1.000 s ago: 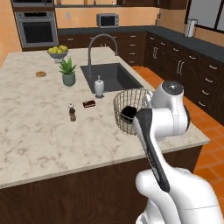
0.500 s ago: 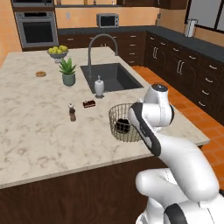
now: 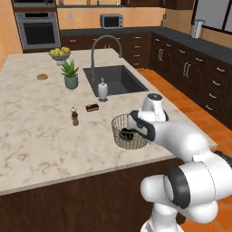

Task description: Open the cabinet, pick up the bread from the cabinet and place it in the basket. Then move the basket to the dining counter.

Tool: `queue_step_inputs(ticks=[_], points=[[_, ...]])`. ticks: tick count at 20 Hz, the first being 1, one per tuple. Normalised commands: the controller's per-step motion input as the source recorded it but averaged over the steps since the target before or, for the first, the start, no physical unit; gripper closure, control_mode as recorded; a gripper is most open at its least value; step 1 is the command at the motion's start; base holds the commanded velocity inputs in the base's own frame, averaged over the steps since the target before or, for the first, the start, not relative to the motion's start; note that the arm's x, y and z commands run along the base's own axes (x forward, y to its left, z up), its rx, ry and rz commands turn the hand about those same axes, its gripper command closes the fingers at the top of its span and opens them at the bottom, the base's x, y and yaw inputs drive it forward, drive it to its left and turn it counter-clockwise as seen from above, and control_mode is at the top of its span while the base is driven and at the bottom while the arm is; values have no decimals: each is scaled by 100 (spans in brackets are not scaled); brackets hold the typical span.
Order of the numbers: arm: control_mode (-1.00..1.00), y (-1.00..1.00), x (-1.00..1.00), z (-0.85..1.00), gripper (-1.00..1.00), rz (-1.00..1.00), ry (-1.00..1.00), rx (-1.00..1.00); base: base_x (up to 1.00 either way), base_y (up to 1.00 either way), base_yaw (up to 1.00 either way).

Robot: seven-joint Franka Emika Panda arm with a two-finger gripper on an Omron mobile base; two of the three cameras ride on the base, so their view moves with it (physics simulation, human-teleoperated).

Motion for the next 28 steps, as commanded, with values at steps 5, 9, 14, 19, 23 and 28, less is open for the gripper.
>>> queue_step_inputs(ticks=[5,9,14,19,23,28], points=[[-100,0,24,-44,100,0,-4,-6,0,0,0],[-100,0,20,-38,100,0,-1,-1,0,0,0],[-100,0,8,-8,-100,0,0,0,0,0,0],[-100,-9,0,4,-100,0,0,0,0,0,0],[-100,-5,-5,54,-100,1,-1,-1,0,0,0],[-100,-1,-47,83,-100,0,-9,-9,0,0,0]])
